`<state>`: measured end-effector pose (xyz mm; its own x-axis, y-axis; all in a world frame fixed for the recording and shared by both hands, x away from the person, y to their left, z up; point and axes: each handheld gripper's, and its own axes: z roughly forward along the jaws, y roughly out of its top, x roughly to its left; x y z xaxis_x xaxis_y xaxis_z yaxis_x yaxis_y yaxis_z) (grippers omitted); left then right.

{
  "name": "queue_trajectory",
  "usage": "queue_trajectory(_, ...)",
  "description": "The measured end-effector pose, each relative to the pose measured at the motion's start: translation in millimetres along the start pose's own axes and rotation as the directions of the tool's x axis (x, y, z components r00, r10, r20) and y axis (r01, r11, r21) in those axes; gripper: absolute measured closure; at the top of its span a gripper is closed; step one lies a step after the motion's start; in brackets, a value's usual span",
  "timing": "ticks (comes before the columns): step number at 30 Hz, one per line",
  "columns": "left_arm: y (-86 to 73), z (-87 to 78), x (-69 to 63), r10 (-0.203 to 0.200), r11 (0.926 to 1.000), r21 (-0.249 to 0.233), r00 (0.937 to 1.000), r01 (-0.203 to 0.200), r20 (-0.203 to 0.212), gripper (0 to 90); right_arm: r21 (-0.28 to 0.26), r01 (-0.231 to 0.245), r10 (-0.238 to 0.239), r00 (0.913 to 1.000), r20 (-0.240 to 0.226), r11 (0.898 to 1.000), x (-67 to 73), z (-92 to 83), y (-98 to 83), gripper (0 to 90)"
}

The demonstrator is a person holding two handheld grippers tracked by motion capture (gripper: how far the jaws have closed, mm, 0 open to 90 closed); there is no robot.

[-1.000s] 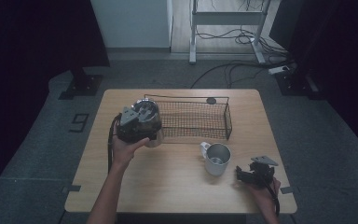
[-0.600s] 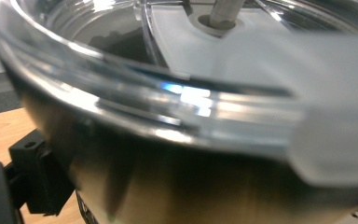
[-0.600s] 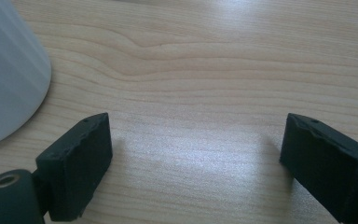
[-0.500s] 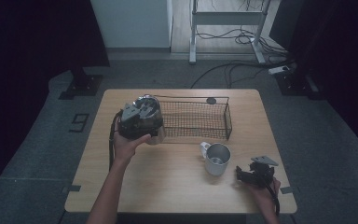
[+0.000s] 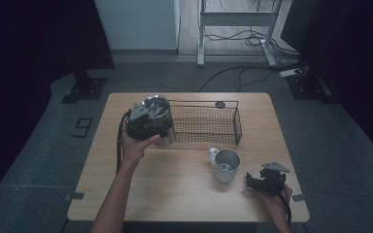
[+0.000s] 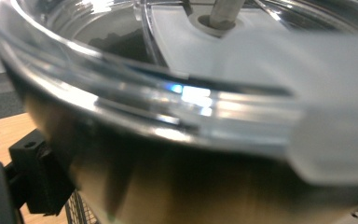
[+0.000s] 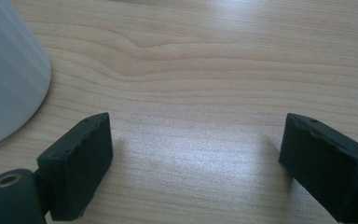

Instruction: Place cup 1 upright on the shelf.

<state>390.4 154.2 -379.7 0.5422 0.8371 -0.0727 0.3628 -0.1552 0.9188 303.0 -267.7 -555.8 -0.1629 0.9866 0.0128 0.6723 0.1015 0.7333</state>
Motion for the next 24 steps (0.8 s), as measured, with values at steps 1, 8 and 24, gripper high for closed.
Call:
queue_trajectory(1,0.0,0.0,0.0,0.000,1.0000,0.000,1.0000,0.000,0.000,3.7,0.000,0.000,0.000,1.0000,0.000,1.000,0.0,0.0,0.0,9.1)
queue_trajectory(8,7.8,5.5,-2.5,-0.004,1.0000,0.006,1.0000,0.004,0.002,3.7,-0.001,0.002,-0.002,1.0000,0.002,1.000,-0.2,-0.3,-0.2,9.5)
queue_trajectory(24,15.1,26.9,-0.5,-0.006,0.9997,0.023,1.0000,0.006,-0.008,3.7,-0.003,0.002,-0.002,1.0000,0.001,1.000,-0.2,-0.2,-0.3,9.6)
